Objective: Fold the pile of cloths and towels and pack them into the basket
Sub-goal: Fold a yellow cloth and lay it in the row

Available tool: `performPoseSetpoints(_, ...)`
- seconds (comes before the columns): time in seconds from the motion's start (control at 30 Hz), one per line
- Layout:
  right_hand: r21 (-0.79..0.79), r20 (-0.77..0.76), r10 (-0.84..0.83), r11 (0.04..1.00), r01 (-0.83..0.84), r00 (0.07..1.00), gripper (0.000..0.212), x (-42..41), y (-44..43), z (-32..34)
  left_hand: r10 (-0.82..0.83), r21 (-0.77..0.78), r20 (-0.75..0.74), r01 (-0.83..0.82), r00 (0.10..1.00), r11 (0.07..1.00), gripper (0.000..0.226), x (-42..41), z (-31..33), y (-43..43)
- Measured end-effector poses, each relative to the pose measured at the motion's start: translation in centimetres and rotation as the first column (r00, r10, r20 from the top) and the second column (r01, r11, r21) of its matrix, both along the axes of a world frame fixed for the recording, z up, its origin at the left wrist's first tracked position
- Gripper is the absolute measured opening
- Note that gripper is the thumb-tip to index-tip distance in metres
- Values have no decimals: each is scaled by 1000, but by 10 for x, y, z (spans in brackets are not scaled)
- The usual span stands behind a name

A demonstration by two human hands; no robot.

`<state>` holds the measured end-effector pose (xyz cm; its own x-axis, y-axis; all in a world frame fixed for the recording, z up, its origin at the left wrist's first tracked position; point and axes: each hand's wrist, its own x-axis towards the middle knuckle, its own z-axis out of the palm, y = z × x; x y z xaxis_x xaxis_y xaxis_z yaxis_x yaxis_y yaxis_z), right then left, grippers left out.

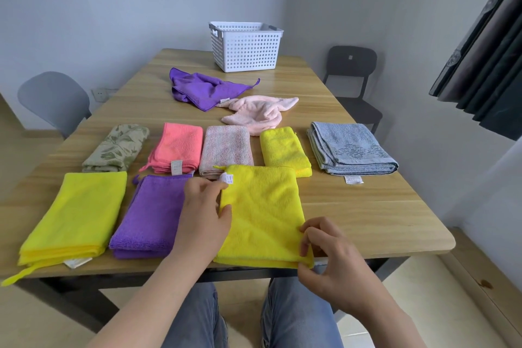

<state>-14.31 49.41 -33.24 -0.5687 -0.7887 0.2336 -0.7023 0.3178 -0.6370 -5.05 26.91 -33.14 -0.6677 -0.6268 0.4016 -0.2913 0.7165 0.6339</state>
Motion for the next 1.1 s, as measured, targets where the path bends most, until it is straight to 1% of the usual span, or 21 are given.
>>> performPoseSetpoints(0.07,-11,8,-6,1000,6,1000,12,-2,1,5,-31,-153,-30,26,999,988,34,5,0,-1)
performPoseSetpoints(0.1,-28,-1,-14,1000,14,1000,13,-4,1,8,-92,-181,-29,86,995,980,30,8,-1,-1)
performPoseSetpoints(0.17,-65,-57,-24,998,20,998,21,-5,-4,13,-237,-147,20,237,971,960,29,13,-5,1)
performPoseSetpoints(0.23,-54,-90,9,998,-14,996,38,-5,-13,14,-329,-103,111,340,938,935,45,16,-13,7)
performPoseSetpoints(0.27,-21,-98,43,999,-45,994,46,-4,-16,12,-347,-110,175,369,921,923,56,18,-18,10)
performPoseSetpoints(0.33,77,-125,93,993,-84,988,59,-4,-18,2,-365,-128,316,421,876,898,84,22,-24,15)
performPoseSetpoints(0.37,113,-140,97,990,-81,985,64,-4,-17,-4,-363,-133,376,437,853,889,94,25,-25,15)
performPoseSetpoints(0.4,129,-150,91,989,-72,985,68,-5,-13,-8,-355,-135,410,441,840,887,99,26,-24,15)
performPoseSetpoints(0.53,148,-157,66,988,-42,985,79,-7,-1,-12,-344,-113,498,452,796,885,103,29,-20,13)
performPoseSetpoints(0.6,141,-176,61,989,-36,983,77,-9,-2,-16,-345,-105,511,456,787,884,105,29,-20,12)
performPoseSetpoints(0.67,93,-207,51,995,-32,977,68,-11,-3,-21,-360,-93,522,471,773,877,106,29,-19,11)
performPoseSetpoints(0.73,61,-201,40,998,-28,979,61,-10,-2,-21,-374,-84,527,485,763,871,105,32,-16,12)
performPoseSetpoints(0.8,64,-168,37,998,-26,985,53,-10,3,-14,-409,-54,519,506,751,861,103,39,-13,14)
performPoseSetpoints(0.9,50,-158,37,998,-30,987,41,-11,9,-4,-494,8,450,550,744,835,101,52,-7,20)
performPoseSetpoints(0.97,-9,-111,9,1000,-10,994,32,-11,11,2,-497,8,363,531,788,848,94,56,-7,23)
performPoseSetpoints(1.03,-80,-67,6,997,-12,998,24,-11,11,7,-439,29,250,446,863,894,75,56,-10,23)
performPoseSetpoints(1.1,-108,-34,11,994,-15,999,27,-11,9,11,-395,66,137,390,908,918,55,53,-10,22)
